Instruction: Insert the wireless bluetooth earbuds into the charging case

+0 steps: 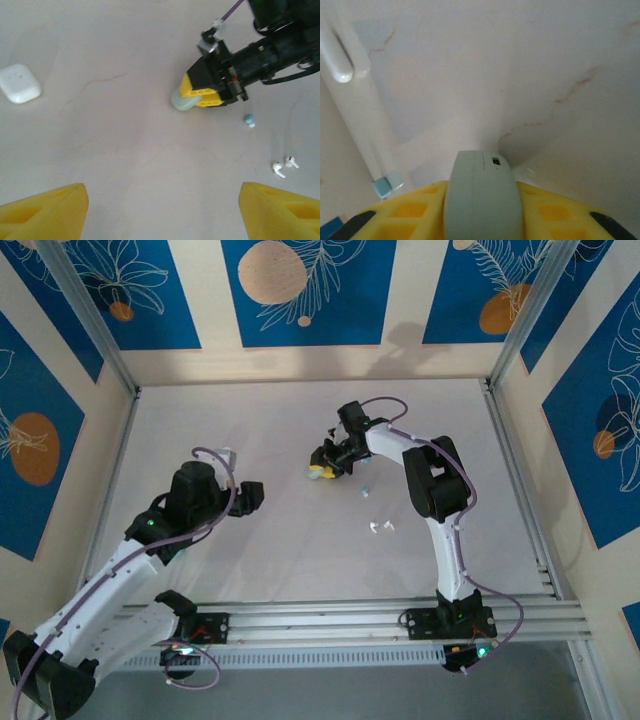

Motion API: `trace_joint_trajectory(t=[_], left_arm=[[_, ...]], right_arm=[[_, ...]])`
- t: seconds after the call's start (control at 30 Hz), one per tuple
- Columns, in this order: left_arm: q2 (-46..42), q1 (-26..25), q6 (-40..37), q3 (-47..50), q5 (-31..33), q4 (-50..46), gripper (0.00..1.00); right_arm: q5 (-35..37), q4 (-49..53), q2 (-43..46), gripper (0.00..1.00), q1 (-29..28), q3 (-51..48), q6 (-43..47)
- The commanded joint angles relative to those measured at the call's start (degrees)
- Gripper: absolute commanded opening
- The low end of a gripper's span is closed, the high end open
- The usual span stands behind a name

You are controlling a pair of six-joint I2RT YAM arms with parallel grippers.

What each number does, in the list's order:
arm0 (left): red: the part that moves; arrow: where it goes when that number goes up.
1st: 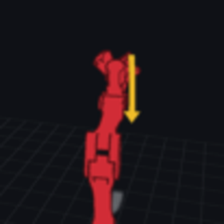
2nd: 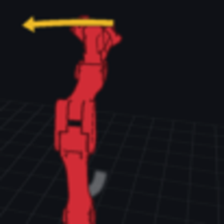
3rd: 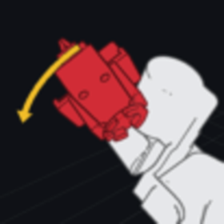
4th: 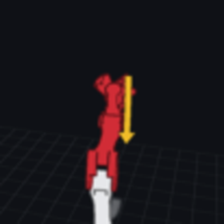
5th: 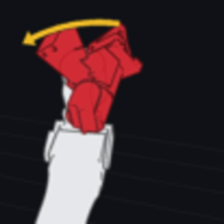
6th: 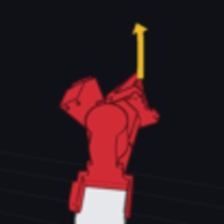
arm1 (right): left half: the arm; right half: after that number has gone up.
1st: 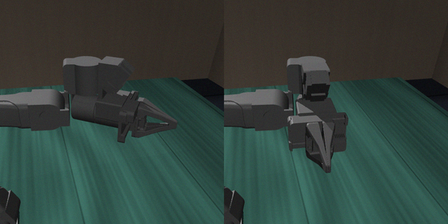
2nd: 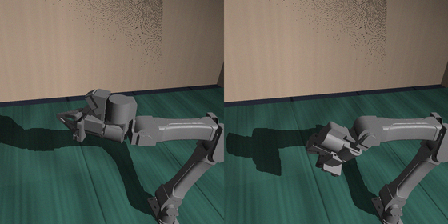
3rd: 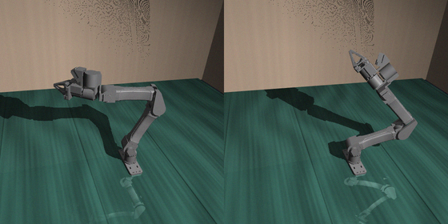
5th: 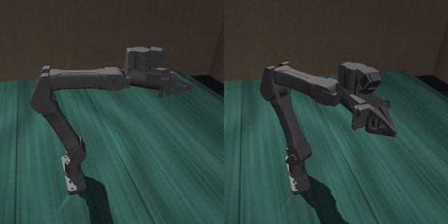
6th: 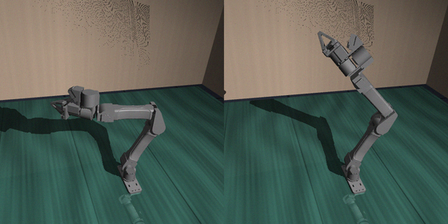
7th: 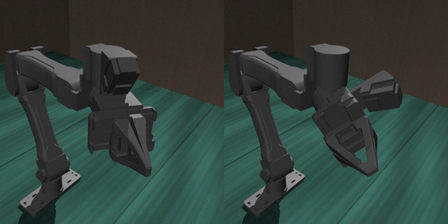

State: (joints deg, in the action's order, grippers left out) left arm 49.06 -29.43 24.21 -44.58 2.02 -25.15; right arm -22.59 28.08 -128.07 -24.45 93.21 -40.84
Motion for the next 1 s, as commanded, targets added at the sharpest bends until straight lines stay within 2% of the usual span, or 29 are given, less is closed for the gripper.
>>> trace_joint_trajectory(t=[0.0,0.2,0.3,0.5,0.67,0.8,0.97], left_arm=[[-0.8,1.94,3.29,1.5,-0.16,-3.31,0.78],[0.75,4.33,5.83,1.87,-0.72,-4.57,0.78],[2.14,4.86,6.44,1.43,-0.7,-5.0,0.79],[2.82,5.25,6.75,1.15,-0.36,-4.49,0.79],[2.71,5.48,7.12,1.18,-0.24,-4.24,0.79],[2.18,5.61,6.99,1.17,0.07,-4.64,0.79],[0.66,5.89,6.13,1.16,0.7,-4.92,0.79]], right_arm=[[4.26,6.96,1.08,0.42,-0.54,0.68,3.02],[6.94,10.04,4.23,0.53,-0.78,1.46,5.76],[6.94,10.96,5.06,0.55,-0.82,1.79,6.46],[6.46,11.3,5.47,0.55,-0.74,1.87,6.89],[9.91,13.42,5.64,0.55,-1.11,3.69,8.1],[15.29,15.73,5.95,0.56,-2.2,6.46,12.88],[19.92,15.28,6.1,0.57,-3.18,8.65,24.66]])
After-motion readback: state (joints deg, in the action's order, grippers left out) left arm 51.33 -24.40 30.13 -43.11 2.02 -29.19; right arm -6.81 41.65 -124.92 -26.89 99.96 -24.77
